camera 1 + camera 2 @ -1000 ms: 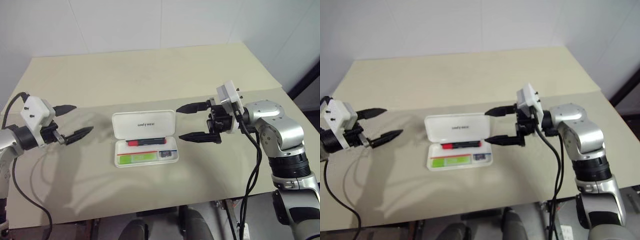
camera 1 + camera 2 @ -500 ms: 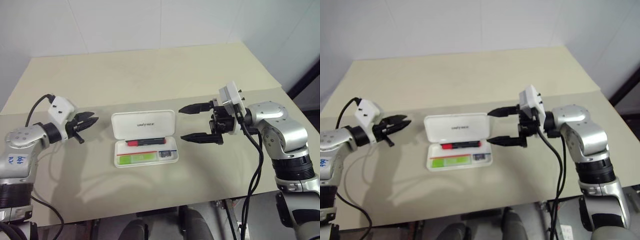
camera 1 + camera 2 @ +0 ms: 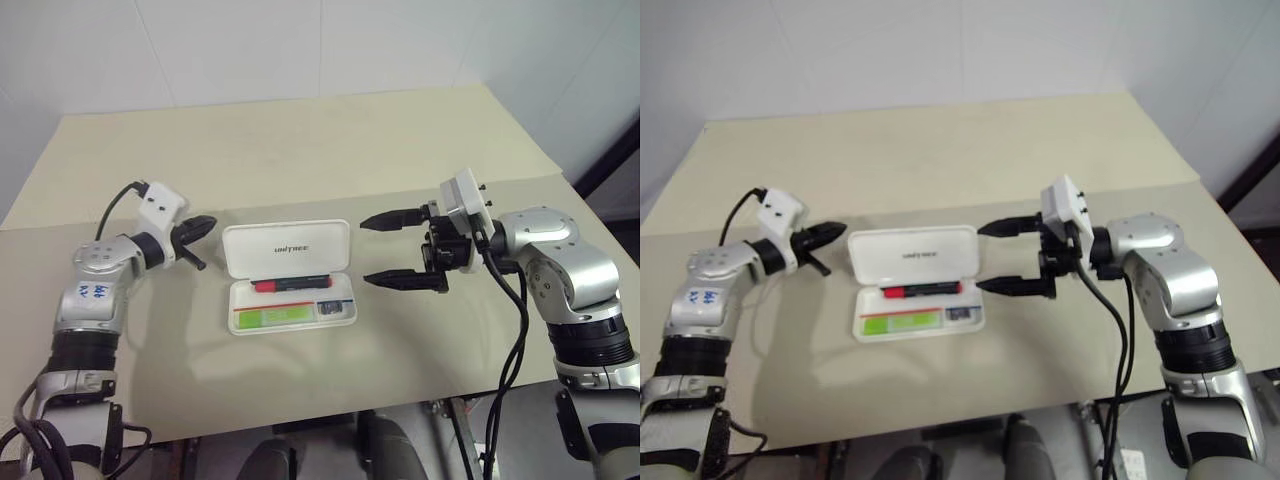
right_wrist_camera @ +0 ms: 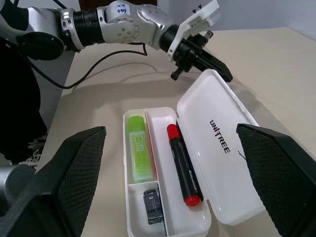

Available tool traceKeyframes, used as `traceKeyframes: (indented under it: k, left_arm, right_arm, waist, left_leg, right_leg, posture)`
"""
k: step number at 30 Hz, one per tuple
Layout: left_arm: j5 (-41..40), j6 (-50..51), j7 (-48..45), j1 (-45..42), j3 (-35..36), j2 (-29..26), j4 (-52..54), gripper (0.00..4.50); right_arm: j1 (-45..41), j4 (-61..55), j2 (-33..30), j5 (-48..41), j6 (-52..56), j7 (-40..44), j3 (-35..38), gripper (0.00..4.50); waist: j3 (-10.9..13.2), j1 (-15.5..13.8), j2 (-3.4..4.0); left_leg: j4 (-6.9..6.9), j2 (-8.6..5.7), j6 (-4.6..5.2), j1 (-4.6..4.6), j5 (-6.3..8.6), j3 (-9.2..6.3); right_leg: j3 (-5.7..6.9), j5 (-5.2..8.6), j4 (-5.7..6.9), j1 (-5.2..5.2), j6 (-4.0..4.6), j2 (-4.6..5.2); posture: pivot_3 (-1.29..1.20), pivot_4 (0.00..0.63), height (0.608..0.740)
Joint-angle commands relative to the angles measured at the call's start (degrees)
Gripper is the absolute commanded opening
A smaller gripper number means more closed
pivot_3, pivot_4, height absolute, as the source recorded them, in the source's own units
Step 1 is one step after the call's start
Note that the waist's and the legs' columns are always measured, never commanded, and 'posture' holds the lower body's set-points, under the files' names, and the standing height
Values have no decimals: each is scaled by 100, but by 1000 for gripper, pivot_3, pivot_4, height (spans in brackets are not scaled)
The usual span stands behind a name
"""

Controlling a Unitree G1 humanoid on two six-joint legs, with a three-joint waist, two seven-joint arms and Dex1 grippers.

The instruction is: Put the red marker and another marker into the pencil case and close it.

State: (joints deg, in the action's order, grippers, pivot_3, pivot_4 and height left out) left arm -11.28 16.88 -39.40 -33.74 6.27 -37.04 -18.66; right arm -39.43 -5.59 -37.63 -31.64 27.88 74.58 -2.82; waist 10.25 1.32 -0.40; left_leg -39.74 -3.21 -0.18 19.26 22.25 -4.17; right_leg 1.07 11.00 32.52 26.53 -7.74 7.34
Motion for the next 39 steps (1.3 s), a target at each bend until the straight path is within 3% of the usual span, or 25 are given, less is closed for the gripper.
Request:
traceKeyframes:
  k: [1,16,39]
  left_arm:
    - [-290,-19,-371,-69,85,-12,371,40]
    - [-710,187,-1417,320,164,-397,895,40]
    - [-644,-337,-2624,195,-821,-206,1320,40]
  right_arm:
    - [15,-219,-45,-70,-65,-54,128,4500]
    - [39,-178,47,-47,-138,-132,79,4500]
    - [94,-297,49,-98,-48,-321,105,4500]
  waist:
    - [0,2,0]
    - [0,-7,0]
    - [0,-125,0]
  left_leg:
    - [0,0,0,0,0,0]
    - [-4,0,0,0,0,-3]
    - [-5,0,1,3,0,9]
  right_leg:
    - [0,0,0,0,0,0]
    - [-1,-1,2,-1,0,2]
    - [4,-1,-1,-2,1,0]
  posture:
    - [0,150,740]
    - [0,150,740]
    - [0,150,740]
